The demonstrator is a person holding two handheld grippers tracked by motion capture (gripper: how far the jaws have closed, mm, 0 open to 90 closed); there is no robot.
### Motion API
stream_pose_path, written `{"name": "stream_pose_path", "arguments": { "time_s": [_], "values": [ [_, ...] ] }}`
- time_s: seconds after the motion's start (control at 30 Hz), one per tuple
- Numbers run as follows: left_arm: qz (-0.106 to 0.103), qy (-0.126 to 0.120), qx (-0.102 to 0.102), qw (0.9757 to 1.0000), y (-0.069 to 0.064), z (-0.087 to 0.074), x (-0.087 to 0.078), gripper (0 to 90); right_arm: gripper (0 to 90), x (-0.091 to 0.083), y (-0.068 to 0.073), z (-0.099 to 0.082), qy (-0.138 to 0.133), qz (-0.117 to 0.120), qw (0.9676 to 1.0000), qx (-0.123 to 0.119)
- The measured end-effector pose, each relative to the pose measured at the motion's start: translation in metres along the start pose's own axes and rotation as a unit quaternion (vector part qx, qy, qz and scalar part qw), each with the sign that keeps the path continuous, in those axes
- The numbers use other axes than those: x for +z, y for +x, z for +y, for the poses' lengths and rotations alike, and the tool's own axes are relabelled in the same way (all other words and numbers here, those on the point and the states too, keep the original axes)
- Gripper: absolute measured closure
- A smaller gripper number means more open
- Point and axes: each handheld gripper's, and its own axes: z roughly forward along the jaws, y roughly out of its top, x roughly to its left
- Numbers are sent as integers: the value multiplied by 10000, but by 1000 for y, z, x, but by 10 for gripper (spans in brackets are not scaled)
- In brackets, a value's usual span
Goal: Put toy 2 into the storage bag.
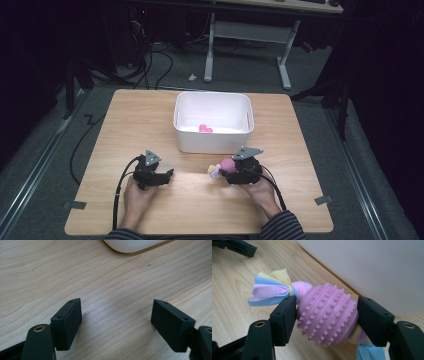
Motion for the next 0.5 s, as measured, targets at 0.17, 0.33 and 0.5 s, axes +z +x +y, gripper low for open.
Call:
{"name": "stream_pose_path", "arguments": {
  "time_s": [0.17,0.33,0.5],
  "values": [
    [4,-10,-3,10000,0,0,0,250,340,-8,-2,-3,47,45,10000,-16],
    [-15,9,19,10000,0,0,0,239,340,-20,-5,-3,-38,101,9999,24],
    [-24,14,29,10000,0,0,0,233,340,-34,-9,-3,-154,168,9996,187]
  ]
}}
